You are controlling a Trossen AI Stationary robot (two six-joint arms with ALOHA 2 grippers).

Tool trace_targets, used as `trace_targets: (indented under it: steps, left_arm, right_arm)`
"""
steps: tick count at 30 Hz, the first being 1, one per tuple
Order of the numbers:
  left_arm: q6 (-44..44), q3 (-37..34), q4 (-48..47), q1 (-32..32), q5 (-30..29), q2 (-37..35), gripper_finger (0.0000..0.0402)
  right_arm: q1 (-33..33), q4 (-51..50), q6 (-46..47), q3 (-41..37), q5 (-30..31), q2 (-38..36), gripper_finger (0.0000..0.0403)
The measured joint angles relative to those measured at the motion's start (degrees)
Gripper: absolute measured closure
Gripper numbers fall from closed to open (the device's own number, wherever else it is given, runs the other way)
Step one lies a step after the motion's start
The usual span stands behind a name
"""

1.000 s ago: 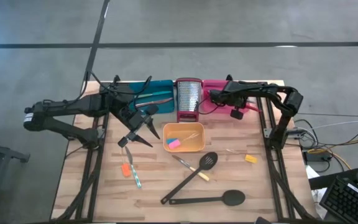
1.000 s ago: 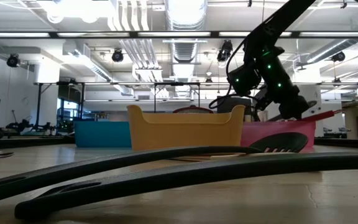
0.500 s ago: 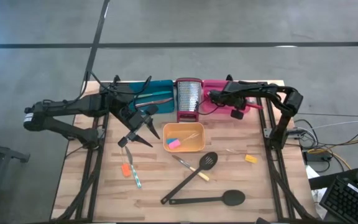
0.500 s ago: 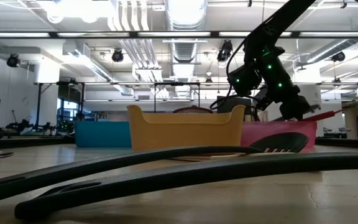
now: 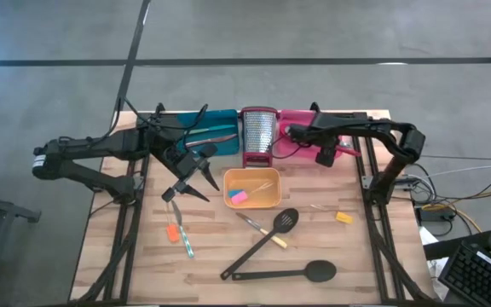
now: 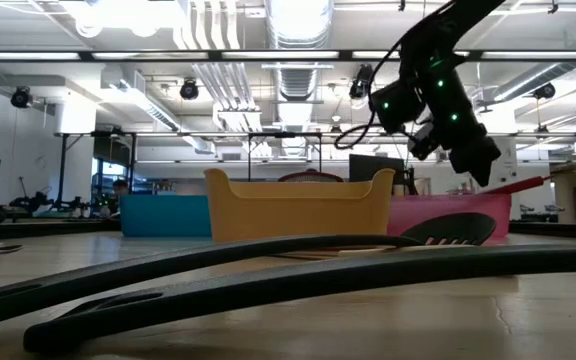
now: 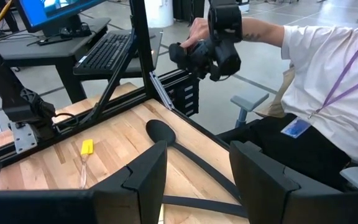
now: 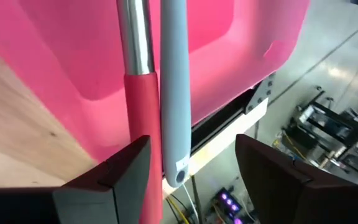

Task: Pick & Place Kitchen Items
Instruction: Put the yellow spatula into the yellow bin

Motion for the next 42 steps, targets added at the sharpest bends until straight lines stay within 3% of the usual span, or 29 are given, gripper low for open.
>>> trace_targets:
  steps: [9,15,26,34,42]
  left_arm:
    - [0.0,0.0,0.0,0.0,0.0,0.0,0.0222]
    - [0.0,0.0,0.8,0.0,0.0,0.0,0.0222]
    - [-0.8,0.0,1.2,0.0,0.0,0.0,0.0222]
    - [-1.6,0.0,0.7,0.0,0.0,-0.9,0.0223]
    - [-1.7,-0.2,-1.5,-0.1,0.0,-0.7,0.0223]
  right_arm:
    - [0.4,3.1,1.8,0.0,-10.7,-9.9,0.0195]
    - [4.4,4.7,6.9,0.8,-18.6,-17.9,0.0210]
    - [23.7,4.7,18.3,7.5,-18.6,-23.9,0.0257]
    - [40.0,2.3,29.2,11.4,-16.7,-22.1,0.0309]
    - [51.7,-5.1,45.3,11.1,-16.9,-16.9,0.0357]
